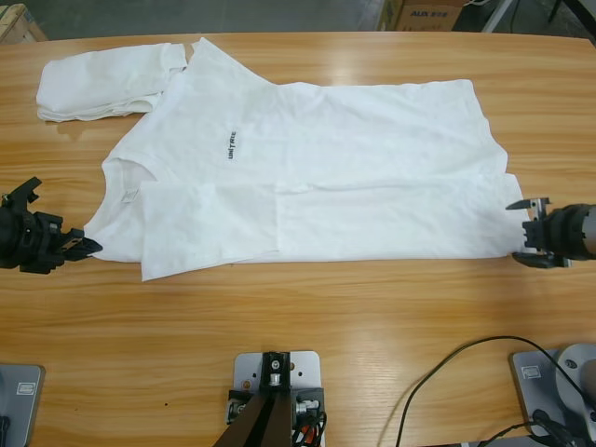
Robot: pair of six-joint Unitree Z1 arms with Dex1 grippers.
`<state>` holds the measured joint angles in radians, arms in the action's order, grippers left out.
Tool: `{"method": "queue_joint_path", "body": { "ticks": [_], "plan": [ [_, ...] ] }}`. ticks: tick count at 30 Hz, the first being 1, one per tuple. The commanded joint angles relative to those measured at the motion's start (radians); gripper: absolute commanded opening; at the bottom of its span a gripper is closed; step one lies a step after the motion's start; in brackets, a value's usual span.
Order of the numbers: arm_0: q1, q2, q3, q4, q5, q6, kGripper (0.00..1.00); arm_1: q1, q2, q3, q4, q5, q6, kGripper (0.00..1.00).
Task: Fold clothes
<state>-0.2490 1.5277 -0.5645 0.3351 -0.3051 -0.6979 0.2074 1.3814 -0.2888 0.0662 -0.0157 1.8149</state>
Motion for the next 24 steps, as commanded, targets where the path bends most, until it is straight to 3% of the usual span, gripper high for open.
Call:
{"method": "queue_joint_path", "body": {
  "ticks": [1,5,6,8,9,20,24],
  "plan": [
    [0.002,0.008,0.000,0.016,0.009,0.015,0.000,0.012,0.035,0.038,-0.051,-0.016,-0.038,0.689],
    [0.002,0.011,-0.001,0.016,0.009,0.016,0.000,0.012,0.017,0.043,-0.048,-0.019,-0.089,0.344],
    [0.002,0.012,-0.002,0.016,0.009,0.017,0.000,0.012,0.010,0.040,-0.042,-0.015,-0.103,0.302],
    [0.002,0.011,-0.003,0.019,0.009,0.018,0.000,0.012,0.001,0.033,-0.020,-0.010,-0.127,0.038],
    [0.002,0.011,-0.003,0.020,0.009,0.020,0.000,0.012,0.000,0.032,-0.013,-0.009,-0.138,0.000],
    [0.001,0.001,-0.024,0.053,0.009,0.024,0.000,0.012,0.024,0.023,0.016,0.009,-0.175,0.000],
    [-0.001,-0.072,-0.058,0.181,0.011,0.012,0.000,0.012,-0.059,-0.004,0.211,0.022,-0.167,0.000]
  ]
}}
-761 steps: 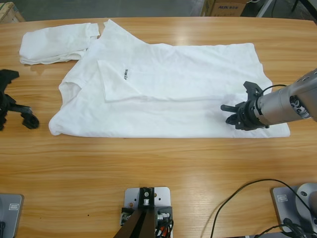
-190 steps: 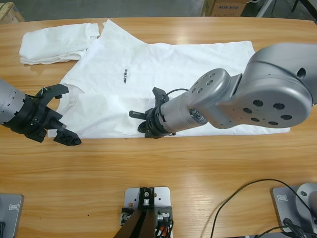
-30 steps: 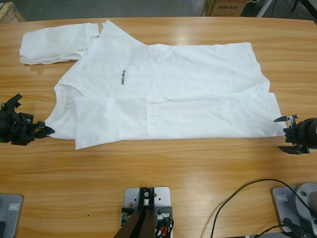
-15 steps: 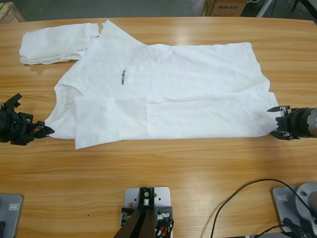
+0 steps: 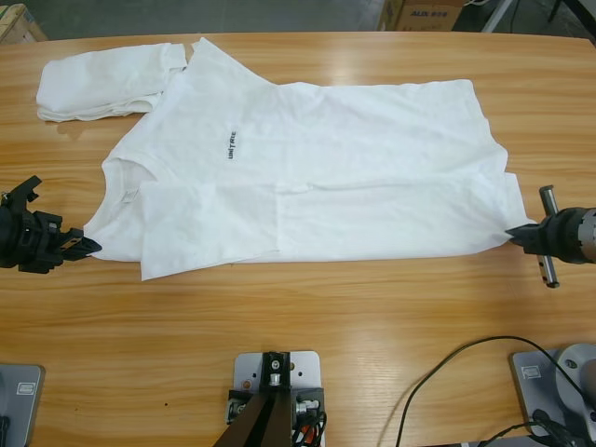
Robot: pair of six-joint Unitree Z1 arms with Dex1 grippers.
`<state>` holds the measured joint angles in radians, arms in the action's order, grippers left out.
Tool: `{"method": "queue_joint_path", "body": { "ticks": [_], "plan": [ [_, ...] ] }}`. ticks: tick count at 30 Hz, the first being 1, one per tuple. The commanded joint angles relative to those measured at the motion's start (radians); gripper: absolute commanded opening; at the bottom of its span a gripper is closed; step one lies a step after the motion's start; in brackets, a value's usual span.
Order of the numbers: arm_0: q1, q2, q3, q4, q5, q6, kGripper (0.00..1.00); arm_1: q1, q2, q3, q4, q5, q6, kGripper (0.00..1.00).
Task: Fold clothes
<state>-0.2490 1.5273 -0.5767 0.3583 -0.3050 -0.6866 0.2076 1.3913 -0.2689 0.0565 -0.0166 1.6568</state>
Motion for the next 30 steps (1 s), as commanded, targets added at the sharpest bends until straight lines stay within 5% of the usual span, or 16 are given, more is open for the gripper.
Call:
{"method": "queue_joint_path", "body": {
  "ticks": [1,12,25,26,27,28,29,30],
  "plan": [
    [-0.001,-0.085,-0.046,0.181,0.011,-0.003,0.000,0.012,-0.096,-0.046,0.279,0.026,-0.008,0.000],
    [-0.136,-0.239,-0.111,0.492,0.005,-0.123,0.000,0.053,-0.252,-0.185,0.642,0.134,0.057,0.000],
    [-0.136,-0.228,-0.119,0.556,0.008,-0.144,0.000,0.160,-0.240,-0.289,0.798,0.172,0.182,0.000],
    [-0.136,-0.224,-0.124,0.555,0.007,-0.145,0.000,0.175,-0.226,-0.303,0.799,0.179,0.192,0.033],
    [-0.136,-0.220,-0.131,0.555,0.006,-0.147,0.000,0.188,-0.210,-0.327,0.804,0.183,0.206,0.267],
    [-0.136,-0.216,-0.141,0.559,0.007,-0.149,0.099,0.203,-0.188,-0.366,0.822,0.181,0.214,0.561],
    [-0.136,-0.217,-0.155,0.569,0.014,-0.153,0.309,0.222,-0.161,-0.425,0.864,0.155,0.206,0.769],
    [-0.136,-0.227,-0.169,0.573,0.031,-0.155,0.402,0.242,-0.139,-0.496,0.911,0.103,0.171,0.901]
  ]
}}
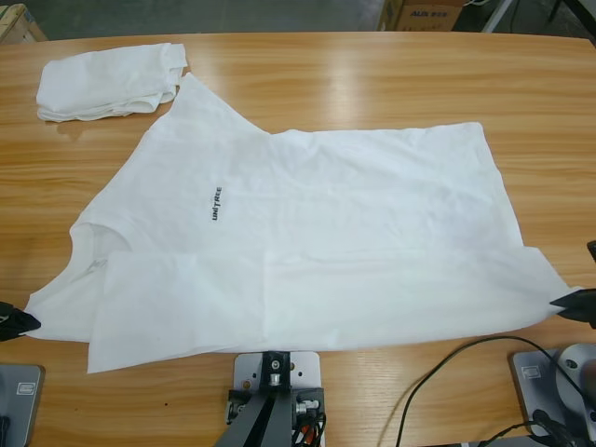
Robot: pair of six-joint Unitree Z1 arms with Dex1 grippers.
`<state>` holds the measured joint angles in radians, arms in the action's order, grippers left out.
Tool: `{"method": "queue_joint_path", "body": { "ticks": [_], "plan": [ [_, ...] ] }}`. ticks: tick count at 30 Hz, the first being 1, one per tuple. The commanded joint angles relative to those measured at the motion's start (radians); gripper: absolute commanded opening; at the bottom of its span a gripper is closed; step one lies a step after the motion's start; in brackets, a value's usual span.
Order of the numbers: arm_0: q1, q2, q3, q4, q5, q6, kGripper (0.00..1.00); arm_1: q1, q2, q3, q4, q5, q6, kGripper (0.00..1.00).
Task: Fold clothes
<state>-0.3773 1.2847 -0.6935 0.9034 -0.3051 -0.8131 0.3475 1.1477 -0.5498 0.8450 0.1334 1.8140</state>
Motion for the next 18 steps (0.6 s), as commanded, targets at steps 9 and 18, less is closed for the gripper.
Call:
{"method": "queue_joint_path", "body": {
  "ticks": [9,18],
  "plan": [
    [0.040,-0.062,-0.152,0.097,0.042,-0.007,1.000,0.089,0.163,-0.428,0.345,-0.174,-0.186,1.000],
    [0.157,0.120,-0.216,-0.142,0.065,0.270,0.997,-0.022,0.252,-0.468,0.033,-0.159,-0.864,1.000]
  ]
}}
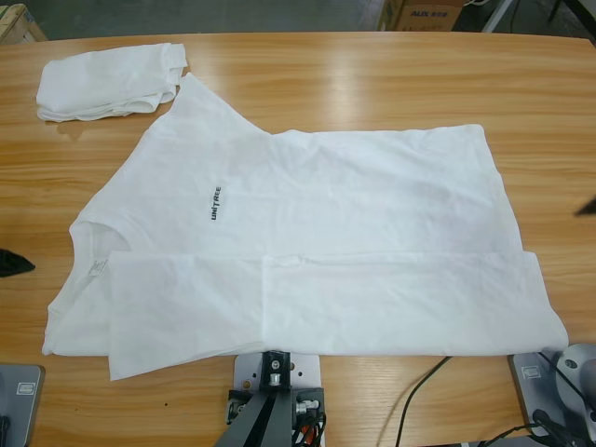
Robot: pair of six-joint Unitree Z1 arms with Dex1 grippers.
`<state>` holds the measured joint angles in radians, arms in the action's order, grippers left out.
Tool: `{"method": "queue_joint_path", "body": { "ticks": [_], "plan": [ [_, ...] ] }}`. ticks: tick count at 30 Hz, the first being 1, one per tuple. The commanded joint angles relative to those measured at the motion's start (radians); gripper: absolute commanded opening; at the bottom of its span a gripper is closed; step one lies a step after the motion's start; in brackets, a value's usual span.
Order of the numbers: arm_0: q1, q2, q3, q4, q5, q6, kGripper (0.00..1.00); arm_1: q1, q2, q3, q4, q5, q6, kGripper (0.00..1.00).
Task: Fold clothes
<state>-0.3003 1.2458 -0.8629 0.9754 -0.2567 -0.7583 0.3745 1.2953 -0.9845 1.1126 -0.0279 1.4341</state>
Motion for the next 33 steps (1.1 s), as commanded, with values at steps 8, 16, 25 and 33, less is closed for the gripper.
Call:
{"method": "queue_joint_path", "body": {
  "ticks": [8,16,25,33],
  "plan": [
    [0.154,0.509,-0.418,-0.244,-0.223,0.698,1.000,-0.212,0.214,-0.076,-0.330,0.092,-0.849,0.982],
    [0.171,0.843,-0.869,-0.060,-0.277,0.802,0.995,-0.272,0.259,-0.100,-0.326,0.117,-0.965,0.982],
    [0.182,1.017,-0.920,0.013,-0.329,0.792,0.881,-0.292,0.288,-0.109,-0.329,0.102,-0.982,0.982],
    [0.205,1.100,-0.923,0.009,-0.288,0.708,0.889,-0.292,0.306,-0.100,-0.329,0.087,-0.982,0.982]
  ]
}}
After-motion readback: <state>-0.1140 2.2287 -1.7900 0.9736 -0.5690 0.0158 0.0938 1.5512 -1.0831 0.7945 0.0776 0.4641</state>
